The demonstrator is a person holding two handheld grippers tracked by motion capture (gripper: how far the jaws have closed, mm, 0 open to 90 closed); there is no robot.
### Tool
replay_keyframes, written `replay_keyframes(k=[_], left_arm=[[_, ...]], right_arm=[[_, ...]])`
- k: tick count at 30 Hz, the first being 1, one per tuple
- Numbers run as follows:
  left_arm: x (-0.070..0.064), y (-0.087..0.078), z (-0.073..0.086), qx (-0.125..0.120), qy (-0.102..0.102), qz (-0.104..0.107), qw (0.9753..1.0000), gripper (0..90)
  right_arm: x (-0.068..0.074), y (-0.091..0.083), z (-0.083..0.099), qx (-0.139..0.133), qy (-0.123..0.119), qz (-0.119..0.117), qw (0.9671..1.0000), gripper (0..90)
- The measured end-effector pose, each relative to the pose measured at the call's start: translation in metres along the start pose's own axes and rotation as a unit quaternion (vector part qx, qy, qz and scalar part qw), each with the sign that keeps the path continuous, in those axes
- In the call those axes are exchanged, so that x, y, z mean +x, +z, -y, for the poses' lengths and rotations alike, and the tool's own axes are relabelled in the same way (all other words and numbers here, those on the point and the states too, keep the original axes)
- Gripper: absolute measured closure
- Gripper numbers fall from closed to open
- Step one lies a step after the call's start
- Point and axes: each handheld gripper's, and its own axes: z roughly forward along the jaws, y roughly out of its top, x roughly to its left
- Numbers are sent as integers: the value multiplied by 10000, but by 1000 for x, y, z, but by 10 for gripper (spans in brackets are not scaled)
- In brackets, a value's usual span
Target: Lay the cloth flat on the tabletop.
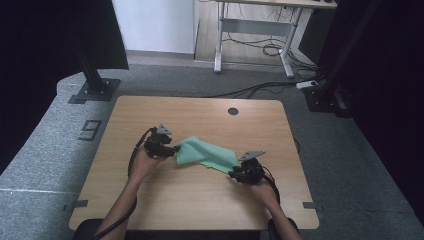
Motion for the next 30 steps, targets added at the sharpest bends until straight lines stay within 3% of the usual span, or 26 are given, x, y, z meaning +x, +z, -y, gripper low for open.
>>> replay_keyframes(k=[3,7,10,13,17,22,25,27,30], left_arm=[[-1,-17,4,-218,68,26,9997,390],[-7,-26,21,-306,278,343,9986,403],[-14,-19,37,-155,432,532,9975,405],[-20,-4,48,-20,461,757,9961,396],[-28,13,50,135,550,733,9957,397],[-32,26,48,173,500,586,9969,577],[-33,29,47,126,380,630,9972,716],[-35,27,47,84,339,672,9971,805],[-37,19,45,35,309,803,9963,843]], right_arm=[[-2,-8,-3,-143,4,58,9999,649],[-1,-15,-3,-167,-32,83,9998,650],[0,-15,-1,-78,-78,56,9999,651],[1,-12,1,-8,-88,30,10000,651],[1,-7,1,46,-126,22,9999,620],[2,1,5,129,-262,114,9995,589],[6,1,4,204,-472,381,9979,710],[7,1,4,222,-449,397,9980,803],[8,0,3,294,-467,420,9976,849]])
